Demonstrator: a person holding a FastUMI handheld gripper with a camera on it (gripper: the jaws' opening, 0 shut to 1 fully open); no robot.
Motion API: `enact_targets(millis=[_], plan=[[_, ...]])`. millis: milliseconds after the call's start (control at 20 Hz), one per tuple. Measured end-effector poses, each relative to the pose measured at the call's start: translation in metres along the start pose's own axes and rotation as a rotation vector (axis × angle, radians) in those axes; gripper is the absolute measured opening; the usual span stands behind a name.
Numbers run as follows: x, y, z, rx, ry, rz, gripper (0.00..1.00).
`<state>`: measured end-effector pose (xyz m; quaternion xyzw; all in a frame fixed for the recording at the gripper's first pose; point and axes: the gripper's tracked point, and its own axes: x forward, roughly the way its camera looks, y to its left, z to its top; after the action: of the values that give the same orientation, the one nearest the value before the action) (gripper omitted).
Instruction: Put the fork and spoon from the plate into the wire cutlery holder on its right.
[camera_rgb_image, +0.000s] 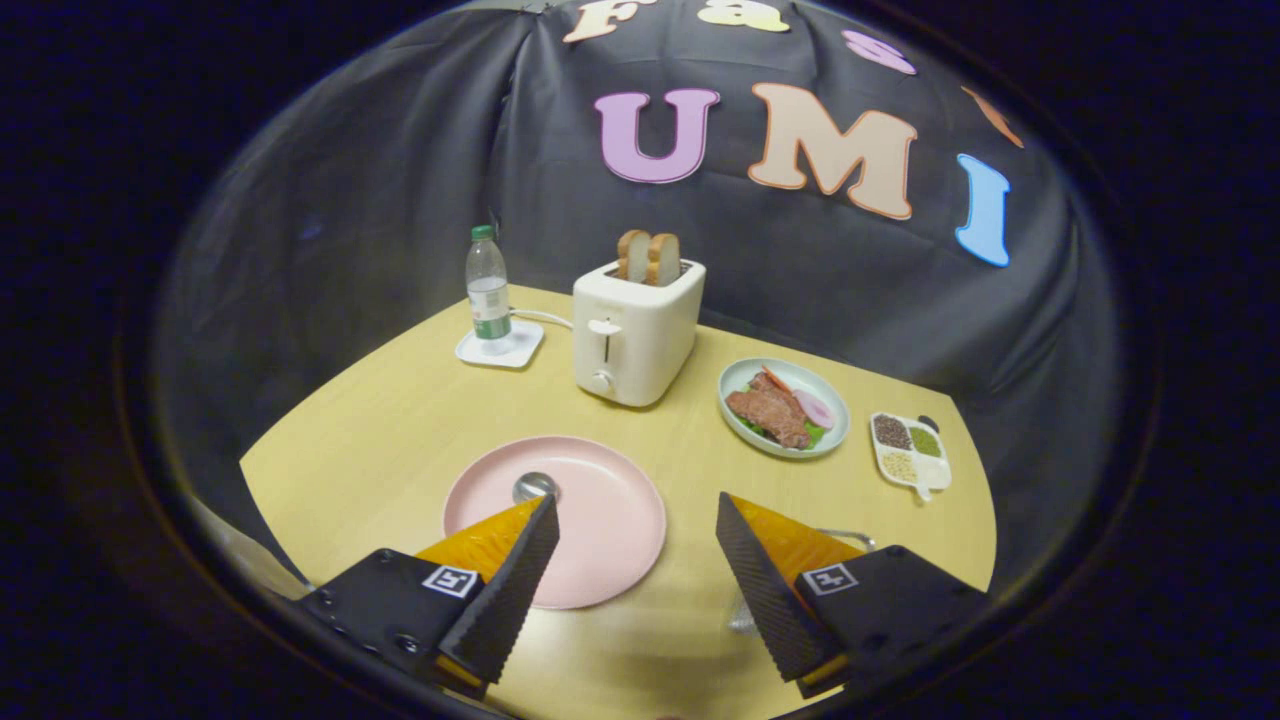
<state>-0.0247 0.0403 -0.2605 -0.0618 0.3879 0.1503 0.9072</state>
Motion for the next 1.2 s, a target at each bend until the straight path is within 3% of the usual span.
enact_targets(millis=[450, 700, 850, 1050, 1200], plan=[[0.046, 0.073, -0.051, -0.042, 0.097, 0.037, 1.0], [0.065, 0.087, -0.082, -0.093, 0.192, 0.028, 1.0], [0.071, 0.087, -0.094, -0.106, 0.234, 0.02, 0.95], [0.074, 0.084, -0.105, -0.096, 0.289, 0.016, 0.64], [0.077, 0.084, -0.108, -0.066, 0.308, 0.022, 0.3]])
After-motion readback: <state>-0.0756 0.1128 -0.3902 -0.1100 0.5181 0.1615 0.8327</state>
